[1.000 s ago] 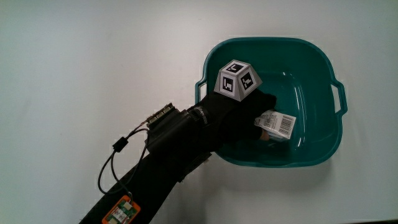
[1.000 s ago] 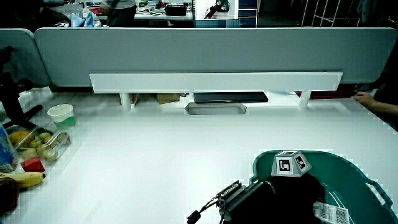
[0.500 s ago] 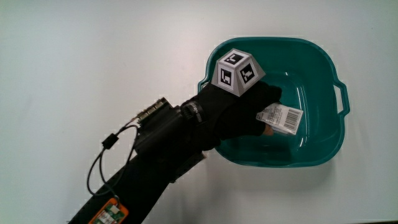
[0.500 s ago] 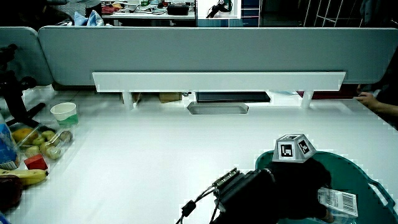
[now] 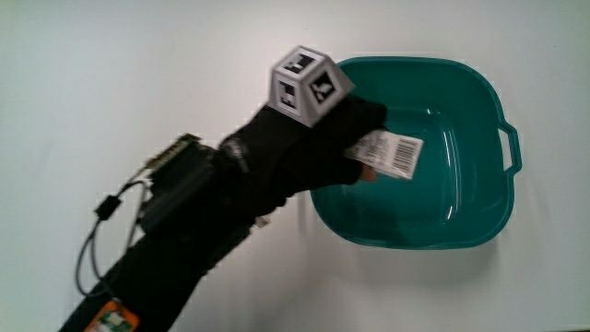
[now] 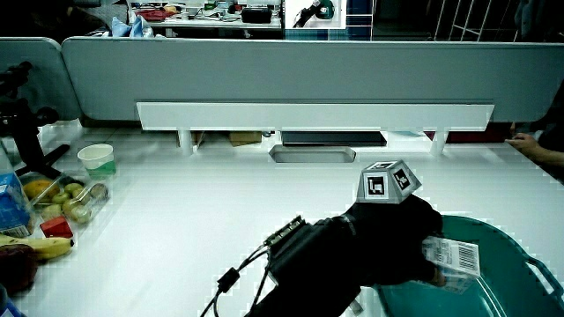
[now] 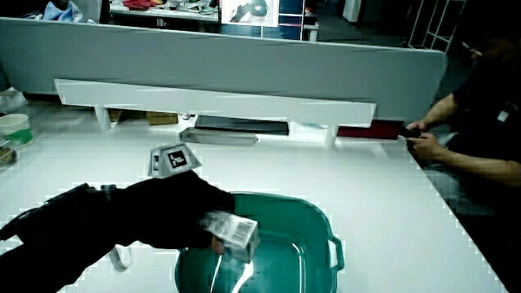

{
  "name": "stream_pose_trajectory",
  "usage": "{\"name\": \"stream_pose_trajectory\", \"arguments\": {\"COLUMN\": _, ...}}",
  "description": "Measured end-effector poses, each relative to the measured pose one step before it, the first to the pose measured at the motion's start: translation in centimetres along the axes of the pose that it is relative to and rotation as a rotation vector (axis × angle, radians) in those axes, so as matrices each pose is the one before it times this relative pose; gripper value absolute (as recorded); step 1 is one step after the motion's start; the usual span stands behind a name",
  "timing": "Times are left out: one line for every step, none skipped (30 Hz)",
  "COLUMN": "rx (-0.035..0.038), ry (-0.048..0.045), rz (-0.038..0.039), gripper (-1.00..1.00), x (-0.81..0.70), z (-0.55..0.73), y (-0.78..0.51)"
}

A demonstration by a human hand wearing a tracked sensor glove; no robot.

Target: Pick milk from plate

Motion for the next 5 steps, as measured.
{"name": "stream_pose_trajectory", "arguments": {"rx": 0.01017, "ry": -0.00687, "rz": -0.00114, "gripper": 1.0, "x": -0.054, "z": 0.56, "y": -0.33}}
{"name": "stream_pose_trajectory", "arguments": {"rx": 0.0123, "ry": 0.0114, "rz": 0.00305, "gripper": 1.0, "x": -0.185, "z": 0.455, "y": -0.336}}
{"name": "stream_pose_trajectory", "arguments": {"rx": 0.0123, "ry": 0.0114, "rz": 0.00305, "gripper": 1.0, "x": -0.191, "z": 0.457, "y": -0.33}}
{"name": "stream_pose_trajectory", "arguments": {"rx": 0.0123, "ry": 0.0114, "rz": 0.00305, "gripper": 1.0, "x": -0.197, "z": 0.459, "y": -0.324}}
{"name": "stream_pose_trajectory", "arguments": {"rx": 0.0123, "ry": 0.0114, "rz": 0.00305, "gripper": 1.0, "x": -0.204, "z": 0.46, "y": -0.317}}
